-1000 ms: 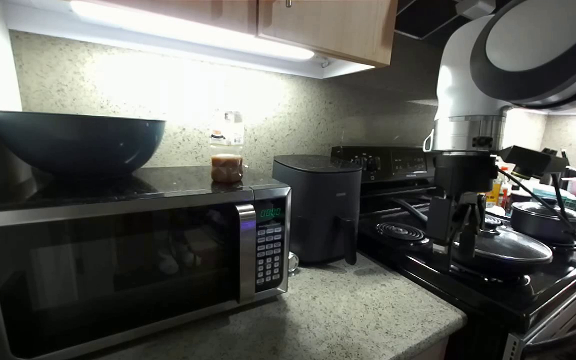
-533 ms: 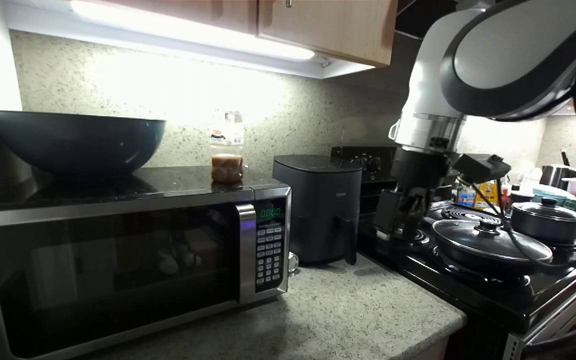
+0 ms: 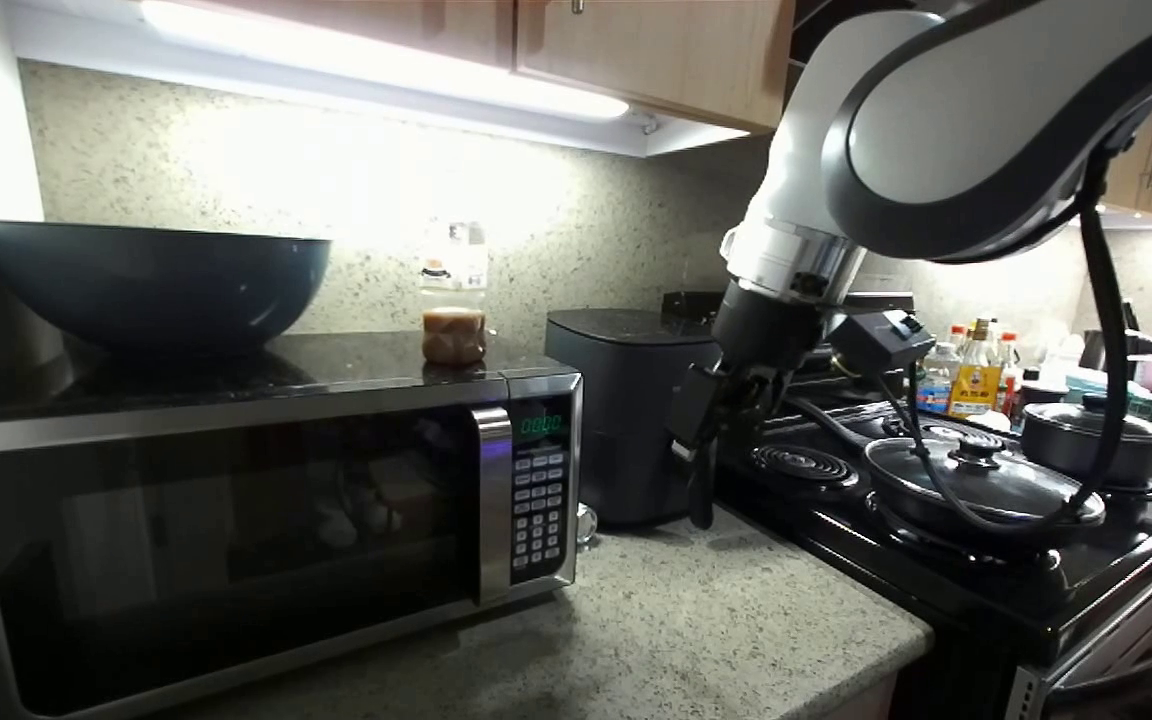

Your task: Pick up the bottle and put it on the counter

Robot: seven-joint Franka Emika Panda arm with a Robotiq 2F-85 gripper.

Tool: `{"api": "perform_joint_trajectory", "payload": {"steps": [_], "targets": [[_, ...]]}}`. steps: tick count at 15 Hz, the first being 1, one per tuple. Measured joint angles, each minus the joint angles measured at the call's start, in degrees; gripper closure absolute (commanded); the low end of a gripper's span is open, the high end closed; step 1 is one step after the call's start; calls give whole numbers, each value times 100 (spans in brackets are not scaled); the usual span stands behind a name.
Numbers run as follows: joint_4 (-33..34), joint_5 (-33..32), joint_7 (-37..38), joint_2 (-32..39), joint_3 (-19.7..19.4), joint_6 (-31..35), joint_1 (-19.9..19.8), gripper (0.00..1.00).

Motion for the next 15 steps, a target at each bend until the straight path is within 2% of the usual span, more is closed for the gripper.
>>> {"api": "perform_joint_trajectory", "payload": {"steps": [5, 15], "targets": [[53, 6, 0, 14, 39, 171, 35, 0], [693, -227, 26, 28, 682, 863, 331, 0]]}}
